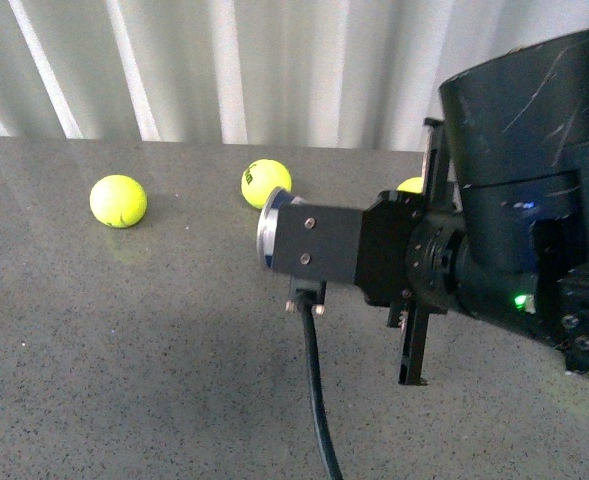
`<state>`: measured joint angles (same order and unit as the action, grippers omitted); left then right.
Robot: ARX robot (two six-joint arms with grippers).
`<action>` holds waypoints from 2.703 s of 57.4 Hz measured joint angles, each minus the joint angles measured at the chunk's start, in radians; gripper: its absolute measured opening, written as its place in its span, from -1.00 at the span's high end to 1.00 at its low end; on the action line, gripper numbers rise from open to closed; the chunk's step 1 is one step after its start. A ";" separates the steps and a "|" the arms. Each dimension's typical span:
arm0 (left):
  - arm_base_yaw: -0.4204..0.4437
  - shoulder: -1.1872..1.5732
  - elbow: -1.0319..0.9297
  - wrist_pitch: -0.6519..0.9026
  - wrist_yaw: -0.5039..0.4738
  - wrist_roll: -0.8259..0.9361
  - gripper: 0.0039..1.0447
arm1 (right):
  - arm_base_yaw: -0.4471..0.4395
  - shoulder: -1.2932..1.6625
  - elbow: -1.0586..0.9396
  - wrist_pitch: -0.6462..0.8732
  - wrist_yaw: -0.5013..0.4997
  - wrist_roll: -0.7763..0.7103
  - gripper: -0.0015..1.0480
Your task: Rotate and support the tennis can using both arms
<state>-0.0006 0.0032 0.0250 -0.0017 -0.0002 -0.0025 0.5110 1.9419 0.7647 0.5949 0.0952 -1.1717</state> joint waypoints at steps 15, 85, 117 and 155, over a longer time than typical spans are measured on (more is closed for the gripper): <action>0.000 0.000 0.000 0.000 0.000 0.000 -0.87 | 0.048 0.175 0.113 0.054 -0.068 -0.037 0.89; 0.000 0.000 0.000 0.000 0.000 0.000 -0.87 | 0.106 0.289 0.234 -0.019 -0.087 0.132 -0.39; 0.000 0.000 0.000 0.000 0.000 0.000 -0.87 | 0.021 -0.059 0.079 -0.212 -0.057 0.583 -0.86; 0.000 0.000 0.000 0.000 0.000 0.000 -0.87 | 0.155 -1.080 -0.351 0.167 0.726 0.754 -0.86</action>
<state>-0.0002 0.0029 0.0250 -0.0017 -0.0002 -0.0025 0.6662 0.8616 0.4141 0.7624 0.8215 -0.4175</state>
